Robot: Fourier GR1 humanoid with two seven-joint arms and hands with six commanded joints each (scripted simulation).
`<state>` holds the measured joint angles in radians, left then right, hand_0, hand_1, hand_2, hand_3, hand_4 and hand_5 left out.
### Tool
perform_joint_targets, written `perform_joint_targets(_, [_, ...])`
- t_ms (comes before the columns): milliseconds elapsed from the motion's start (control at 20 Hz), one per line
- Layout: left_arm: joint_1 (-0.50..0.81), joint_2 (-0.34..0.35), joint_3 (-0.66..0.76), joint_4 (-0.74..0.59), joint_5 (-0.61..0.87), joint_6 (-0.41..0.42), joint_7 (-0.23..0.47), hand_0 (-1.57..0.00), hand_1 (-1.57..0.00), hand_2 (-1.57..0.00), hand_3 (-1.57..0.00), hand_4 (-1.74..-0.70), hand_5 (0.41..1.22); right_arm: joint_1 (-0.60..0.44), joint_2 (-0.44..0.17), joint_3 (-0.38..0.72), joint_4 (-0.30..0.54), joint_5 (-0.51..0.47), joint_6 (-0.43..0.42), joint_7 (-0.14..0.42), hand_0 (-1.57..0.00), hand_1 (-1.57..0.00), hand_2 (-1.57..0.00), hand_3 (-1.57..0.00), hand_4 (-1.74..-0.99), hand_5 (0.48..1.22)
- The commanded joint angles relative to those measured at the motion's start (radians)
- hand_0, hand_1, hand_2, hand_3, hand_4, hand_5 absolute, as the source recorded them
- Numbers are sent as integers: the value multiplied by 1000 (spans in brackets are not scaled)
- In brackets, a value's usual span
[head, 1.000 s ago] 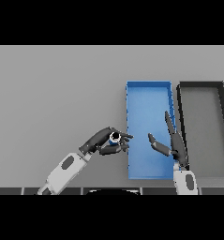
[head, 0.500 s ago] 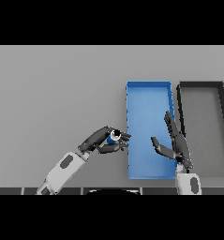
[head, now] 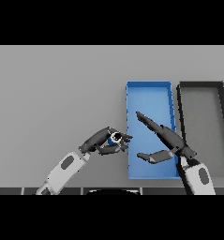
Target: Pick up the blue pipe and place it into the blue bin.
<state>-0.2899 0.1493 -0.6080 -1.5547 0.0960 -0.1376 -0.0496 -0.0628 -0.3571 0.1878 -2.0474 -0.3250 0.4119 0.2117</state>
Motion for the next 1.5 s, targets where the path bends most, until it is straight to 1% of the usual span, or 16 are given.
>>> perform_joint_targets(0, [2, 2, -2, -11, 2, -2, -1, -1571, -1571, -1571, -1485, -1741, 1221, -22, -4, 20, -2, 7, 14, 14, 1, 1, 1, 1, -1314, 510])
perform_joint_targets(150, [-10, -9, -2, -5, 1, -2, 18, -1571, -1571, -1571, -1486, -1741, 1221, -114, 0, 70, 27, 41, 53, 41, 1, 1, 1, 1, -1294, 523])
perform_joint_targets(350, [-1, 4, 8, -8, 23, -30, -16, -1571, -1571, -1571, -1516, -1741, 1221, -201, 42, 133, 57, 41, 68, 106, 1, 1, 1, 1, -1232, 531])
perform_joint_targets(450, [-9, 5, 11, -10, 35, -42, -2, -1571, -1571, -1571, -1532, -1741, 1221, -252, 69, 156, 81, 46, 69, 130, 1, 1, 1, 1, -1227, 532])
perform_joint_targets(700, [-10, 9, 4, -7, 14, -44, 9, -1571, -1571, -1571, -1535, -1737, 1221, -345, 138, 185, 181, 60, 94, 131, 1, -12, -29, -2, -1222, 506])
perform_joint_targets(750, [-8, 9, 10, -2, 31, -57, 2, -1571, -1571, -1571, -1484, -1736, 1221, -373, 157, 193, 198, 56, 94, 147, -53, -84, -102, -46, -1245, 506])
perform_joint_targets(800, [-19, 11, 6, 5, -3, -43, -4, -1394, -1326, -1320, -1288, -1737, 1221, -392, 156, 190, 212, 50, 108, 144, -181, -225, -237, -161, -1294, 509])
perform_joint_targets(850, [-25, 40, -16, -1, -37, -56, 56, -1182, -1078, -1063, -1030, -1682, 1221, -415, 166, 198, 229, 51, 117, 159, -345, -375, -379, -296, -1335, 507])
perform_joint_targets(900, [-34, 53, -31, -9, -48, -77, 124, -991, -878, -850, -824, -1552, 1221, -422, 174, 209, 238, 54, 127, 160, -527, -534, -531, -440, -1362, 508])
perform_joint_targets(950, [-36, 50, -28, -7, -62, -72, 143, -818, -706, -680, -659, -1480, 1221, -438, 176, 206, 248, 48, 135, 168, -718, -699, -739, -635, -1430, 522])
perform_joint_targets(1000, [-20, 41, -18, -5, -66, -67, 105, -776, -706, -686, -583, -1533, 1221, -440, 184, 210, 255, 35, 141, 156, -888, -873, -905, -768, -1486, 550])
perform_joint_targets(1100, [-16, 6, -5, 7, -75, -38, 100, -1063, -1017, -969, -939, -1607, 1221, -454, 192, 209, 279, -30, 149, 163, -1134, -1124, -1145, -957, -1562, 666])
perform_joint_targets(1200, [-8, -7, 21, 9, -45, -53, 68, -1246, -1217, -1115, -1166, -1655, 1221, -440, 200, 224, 279, -73, 139, 156, -1291, -1285, -1298, -1178, -1495, 826])
perform_joint_targets(1300, [1, -26, 35, 7, -16, -56, 1, -1363, -1344, -1254, -1312, -1686, 1221, -415, 206, 235, 283, -39, 132, 110, -1392, -1388, -1396, -1320, -1452, 968])
perform_joint_targets(1400, [-11, -30, 41, 6, -4, -63, 7, -1438, -1426, -1348, -1405, -1706, 1221, -426, 188, 250, 261, 42, 127, 55, -1456, -1454, -1459, -1410, -1447, 1059])
perform_joint_targets(1450, [-10, -29, 42, 4, 5, -67, 3, -1464, -1455, -1372, -1438, -1713, 1221, -428, 180, 253, 251, 46, 126, 60, -1479, -1477, -1482, -1442, -1457, 1092])
